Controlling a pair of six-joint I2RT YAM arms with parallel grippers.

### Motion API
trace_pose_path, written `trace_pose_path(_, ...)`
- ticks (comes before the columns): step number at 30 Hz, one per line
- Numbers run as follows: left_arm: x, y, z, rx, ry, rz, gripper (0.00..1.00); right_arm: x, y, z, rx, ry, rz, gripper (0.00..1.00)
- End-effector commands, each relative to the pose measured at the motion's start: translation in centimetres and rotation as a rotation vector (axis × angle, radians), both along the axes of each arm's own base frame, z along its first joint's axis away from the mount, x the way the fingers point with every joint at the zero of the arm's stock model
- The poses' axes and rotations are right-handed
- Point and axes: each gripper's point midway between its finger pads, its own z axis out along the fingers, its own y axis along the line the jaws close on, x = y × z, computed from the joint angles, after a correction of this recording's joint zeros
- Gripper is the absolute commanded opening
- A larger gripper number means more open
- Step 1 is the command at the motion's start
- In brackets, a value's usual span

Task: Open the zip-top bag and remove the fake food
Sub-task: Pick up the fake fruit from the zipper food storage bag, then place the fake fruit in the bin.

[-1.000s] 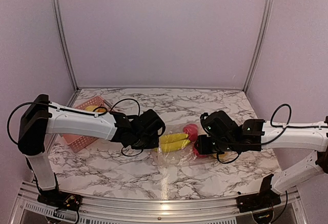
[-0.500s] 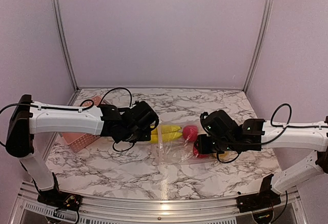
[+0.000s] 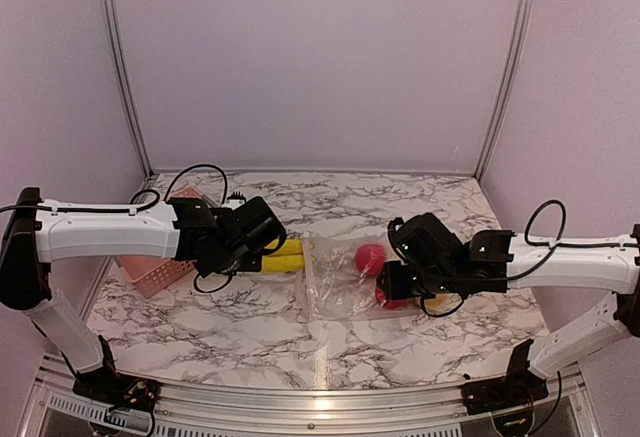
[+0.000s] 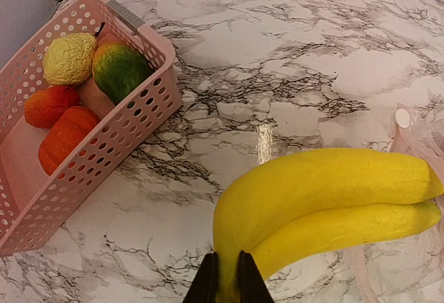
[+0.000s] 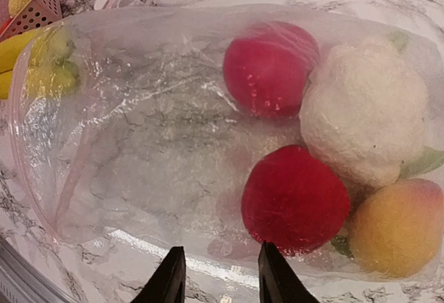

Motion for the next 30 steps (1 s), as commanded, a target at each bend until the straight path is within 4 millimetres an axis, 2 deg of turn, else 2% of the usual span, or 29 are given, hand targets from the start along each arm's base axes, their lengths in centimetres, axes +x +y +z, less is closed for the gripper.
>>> trace_pose_path(1,0.3,4.5,2.1,0.058,-0.049,0.083,0.00,0.5,0.8,1.4,0.020,-0.030,0.010,0.35)
trace_pose_path(6,1.0,8.9,3.0,0.084,-0.073,0.182,0.00,0.5,0.9,1.3,0.023,-0.029,0.014,0.35)
trace_pose_path(14,3.3,16.3,4.9,0.048,-0.104,0.374,0.00,0.4,1.0,1.4,0.027,-0.030,0.032,0.35)
trace_pose_path(18,3.9,20.7,5.1,0.050,-0.098,0.473,0.00,0.4,1.1,1.5,0.031,-0.033,0.041,0.35)
trace_pose_path(23,3.3,25.4,3.5,-0.057,-0.060,0.598,0.00,0.5,1.1,1.5,0.031,-0.035,0.047,0.35)
trace_pose_path(30,1.7,28.5,0.8,-0.110,-0.022,0.718,0.00,0.5,1.2,1.3,0.041,-0.030,0.052,0.35)
